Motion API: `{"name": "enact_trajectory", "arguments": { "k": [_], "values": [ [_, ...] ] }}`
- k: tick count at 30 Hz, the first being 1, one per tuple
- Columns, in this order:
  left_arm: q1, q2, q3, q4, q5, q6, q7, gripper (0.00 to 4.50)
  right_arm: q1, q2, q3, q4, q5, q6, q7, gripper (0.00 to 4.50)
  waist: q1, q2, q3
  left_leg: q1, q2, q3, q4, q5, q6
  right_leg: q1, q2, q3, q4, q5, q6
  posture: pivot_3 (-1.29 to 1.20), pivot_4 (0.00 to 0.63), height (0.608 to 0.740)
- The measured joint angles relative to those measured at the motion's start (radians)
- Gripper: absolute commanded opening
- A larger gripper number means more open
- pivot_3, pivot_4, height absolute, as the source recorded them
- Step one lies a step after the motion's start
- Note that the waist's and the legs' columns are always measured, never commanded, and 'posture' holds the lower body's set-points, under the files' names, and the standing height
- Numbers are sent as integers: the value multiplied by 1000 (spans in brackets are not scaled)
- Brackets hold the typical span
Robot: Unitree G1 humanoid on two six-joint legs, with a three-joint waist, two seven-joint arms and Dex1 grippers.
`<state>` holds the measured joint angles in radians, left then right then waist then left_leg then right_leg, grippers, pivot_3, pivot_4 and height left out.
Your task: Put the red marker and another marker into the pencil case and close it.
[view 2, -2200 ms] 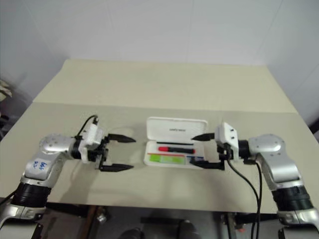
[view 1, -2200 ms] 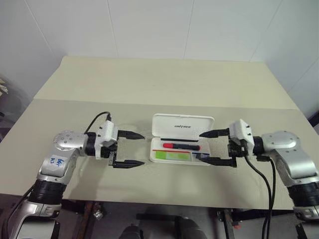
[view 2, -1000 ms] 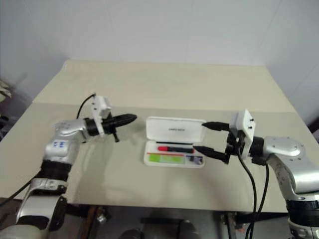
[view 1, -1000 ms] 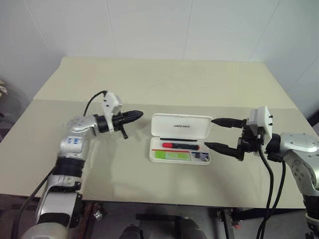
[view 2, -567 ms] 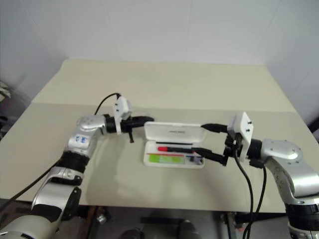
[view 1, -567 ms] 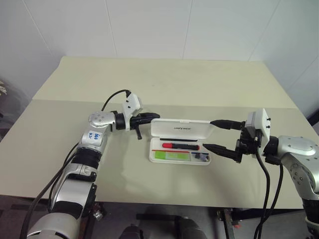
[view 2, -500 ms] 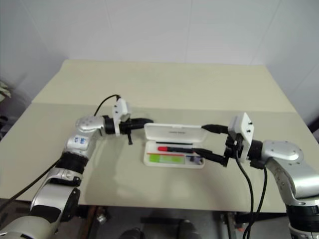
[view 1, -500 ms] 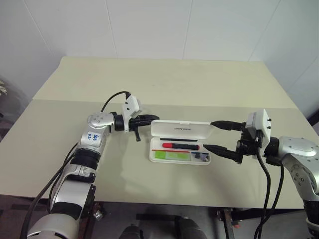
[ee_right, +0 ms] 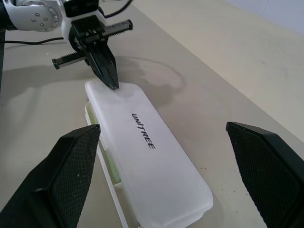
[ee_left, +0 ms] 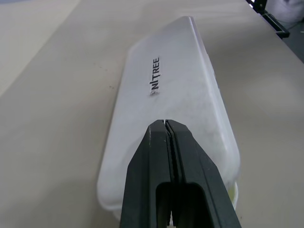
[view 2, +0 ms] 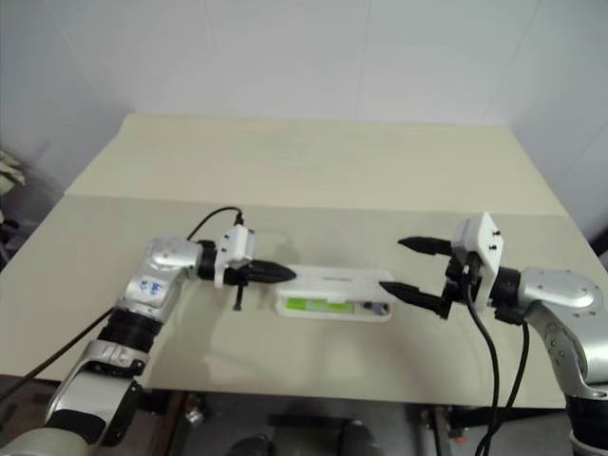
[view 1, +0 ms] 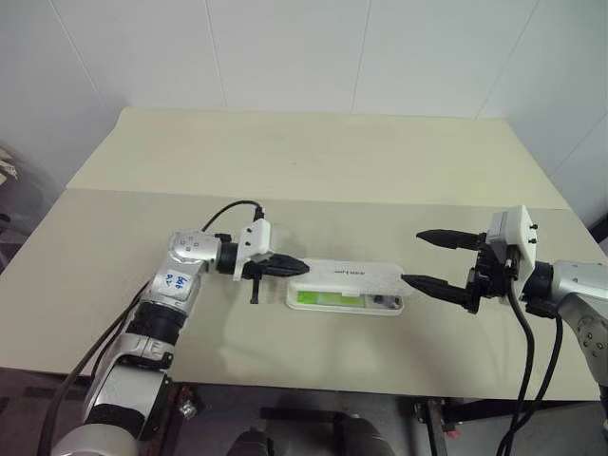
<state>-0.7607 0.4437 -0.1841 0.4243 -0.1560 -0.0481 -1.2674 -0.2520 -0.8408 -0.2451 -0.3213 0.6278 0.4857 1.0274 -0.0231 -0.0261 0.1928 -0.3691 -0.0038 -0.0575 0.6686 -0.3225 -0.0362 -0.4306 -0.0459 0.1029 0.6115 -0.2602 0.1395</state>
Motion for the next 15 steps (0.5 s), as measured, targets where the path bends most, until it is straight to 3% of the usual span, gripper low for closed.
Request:
{"name": "enact_trajectory", "arguments": {
  "k": [15],
  "values": [
    [-27,-2,-107,11,123,-10,57,26,42,14,-1,-67,21,5,-71,4500,-2,0,0,8,-1,0,2,1,1,7,0,1,0,0,0,0,150,740]
  ]
}}
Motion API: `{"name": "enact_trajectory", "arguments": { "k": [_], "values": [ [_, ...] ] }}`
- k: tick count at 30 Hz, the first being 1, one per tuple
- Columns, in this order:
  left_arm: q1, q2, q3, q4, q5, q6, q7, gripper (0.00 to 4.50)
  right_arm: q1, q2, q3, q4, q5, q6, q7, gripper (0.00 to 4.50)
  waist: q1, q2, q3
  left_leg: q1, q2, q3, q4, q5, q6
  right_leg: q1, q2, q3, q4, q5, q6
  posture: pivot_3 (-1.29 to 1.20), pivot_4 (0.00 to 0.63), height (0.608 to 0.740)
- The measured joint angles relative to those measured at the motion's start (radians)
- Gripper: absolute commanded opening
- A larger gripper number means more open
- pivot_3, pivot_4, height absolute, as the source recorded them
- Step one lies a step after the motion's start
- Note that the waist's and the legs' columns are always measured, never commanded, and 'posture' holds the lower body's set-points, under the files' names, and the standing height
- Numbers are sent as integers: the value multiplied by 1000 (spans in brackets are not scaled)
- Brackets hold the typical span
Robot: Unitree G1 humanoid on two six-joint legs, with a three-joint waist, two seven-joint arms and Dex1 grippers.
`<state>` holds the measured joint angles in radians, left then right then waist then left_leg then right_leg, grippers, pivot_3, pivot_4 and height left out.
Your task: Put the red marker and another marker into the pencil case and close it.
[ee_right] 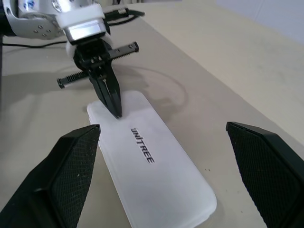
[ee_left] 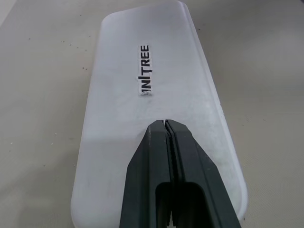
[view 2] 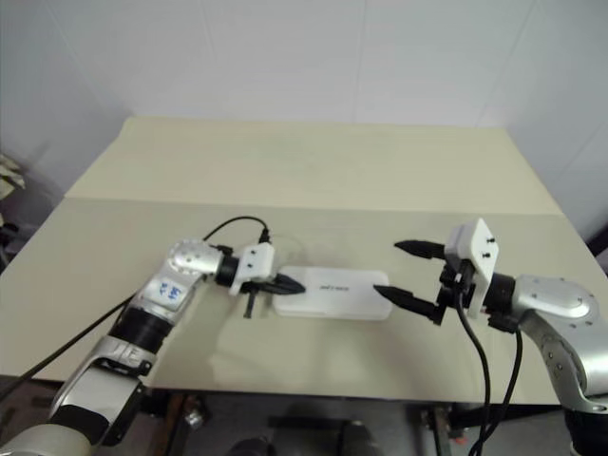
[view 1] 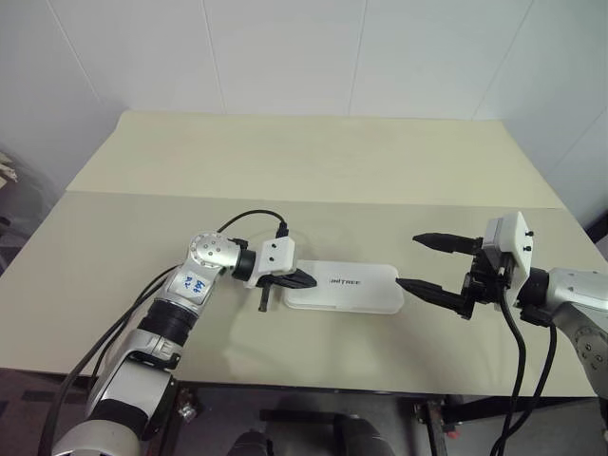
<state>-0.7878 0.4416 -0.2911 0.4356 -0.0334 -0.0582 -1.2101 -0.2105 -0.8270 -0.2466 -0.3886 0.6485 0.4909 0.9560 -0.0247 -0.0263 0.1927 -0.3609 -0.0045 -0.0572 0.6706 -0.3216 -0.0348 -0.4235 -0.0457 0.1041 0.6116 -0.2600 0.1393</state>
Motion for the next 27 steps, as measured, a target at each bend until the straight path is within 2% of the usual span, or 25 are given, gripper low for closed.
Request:
{"name": "enact_trajectory", "arguments": {
  "k": [8,12,17,20,27],
  "values": [
    [-11,-23,1,-7,-17,95,10,26,-1,19,3,1,-2,-7,-16,4500,-1,0,0,7,0,-1,-1,0,0,9,1,0,-4,0,0,0,150,740],
    [9,-20,95,-54,-132,157,-7,26,-10,27,14,21,-14,-21,-10,4500,-4,0,0,6,1,-1,-4,0,0,7,1,0,-5,0,0,0,150,740],
    [35,53,248,-122,-311,191,-95,26,-24,26,34,89,-43,-52,28,4500,-3,0,0,6,2,0,-6,0,0,5,1,0,-5,0,0,0,150,740],
    [60,119,308,-124,-339,209,-103,564,-23,14,40,133,-57,-66,66,4500,-3,0,0,6,1,0,-5,0,0,6,0,0,-5,0,0,0,150,740],
    [144,200,381,-176,-382,232,-103,2967,-19,-29,18,237,-81,-121,137,4500,-2,0,0,6,1,0,-6,0,0,6,0,-1,-7,0,0,0,150,740]
  ]
}}
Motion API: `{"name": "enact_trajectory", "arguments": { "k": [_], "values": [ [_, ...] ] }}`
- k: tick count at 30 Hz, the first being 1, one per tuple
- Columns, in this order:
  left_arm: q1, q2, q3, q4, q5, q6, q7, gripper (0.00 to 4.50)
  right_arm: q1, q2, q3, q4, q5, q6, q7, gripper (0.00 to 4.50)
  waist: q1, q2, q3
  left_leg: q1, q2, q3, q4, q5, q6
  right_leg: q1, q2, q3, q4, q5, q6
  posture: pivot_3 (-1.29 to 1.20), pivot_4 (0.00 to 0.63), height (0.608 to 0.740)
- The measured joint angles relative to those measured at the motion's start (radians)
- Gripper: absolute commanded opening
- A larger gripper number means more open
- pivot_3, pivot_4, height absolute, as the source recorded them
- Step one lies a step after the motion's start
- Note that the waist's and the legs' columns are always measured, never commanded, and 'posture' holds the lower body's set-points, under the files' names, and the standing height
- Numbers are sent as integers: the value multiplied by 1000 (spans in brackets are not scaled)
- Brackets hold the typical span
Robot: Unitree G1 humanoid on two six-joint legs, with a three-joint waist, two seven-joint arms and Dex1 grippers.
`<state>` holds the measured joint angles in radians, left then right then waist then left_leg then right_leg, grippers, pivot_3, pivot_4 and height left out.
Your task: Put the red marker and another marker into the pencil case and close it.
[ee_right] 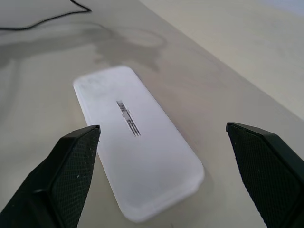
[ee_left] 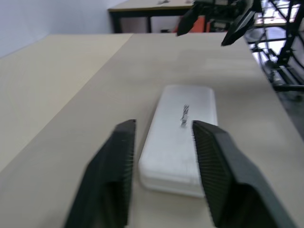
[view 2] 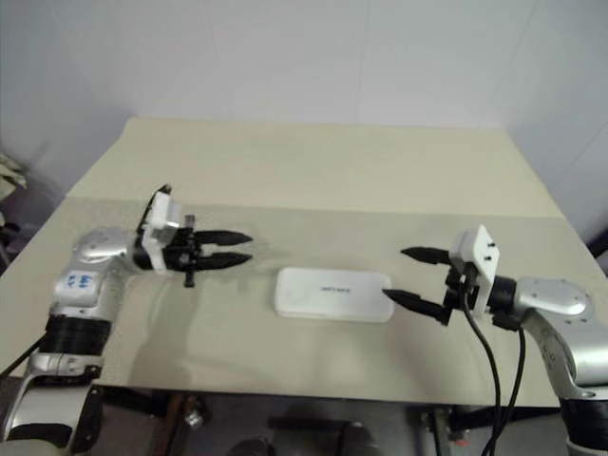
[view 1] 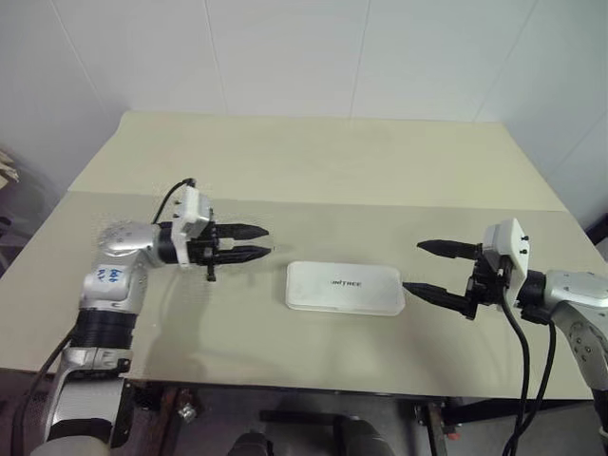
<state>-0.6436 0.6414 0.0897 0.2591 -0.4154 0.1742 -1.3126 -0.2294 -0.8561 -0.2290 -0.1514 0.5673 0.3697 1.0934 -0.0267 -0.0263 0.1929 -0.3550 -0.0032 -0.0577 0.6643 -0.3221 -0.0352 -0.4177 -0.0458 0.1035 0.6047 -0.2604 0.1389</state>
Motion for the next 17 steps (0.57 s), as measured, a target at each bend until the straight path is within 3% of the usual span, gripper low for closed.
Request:
{"name": "enact_trajectory", "arguments": {
  "k": [4,5,17],
  "values": [
    [34,1,2,-46,-1,8,8,4316,1,-13,-20,36,-18,-27,8,4500,1,0,0,0,0,0,0,0,0,0,0,0,0,0,0,0,150,740],
    [34,1,2,-55,-4,17,10,4454,2,-14,-20,47,-19,-33,11,4500,0,0,0,0,0,0,0,0,0,0,0,0,0,0,0,0,150,740],
    [35,-15,-33,-62,-4,0,32,4454,41,-22,-20,54,-48,-65,6,4500,-2,0,0,0,0,0,0,0,0,0,0,0,0,0,0,0,150,740]
  ]
}}
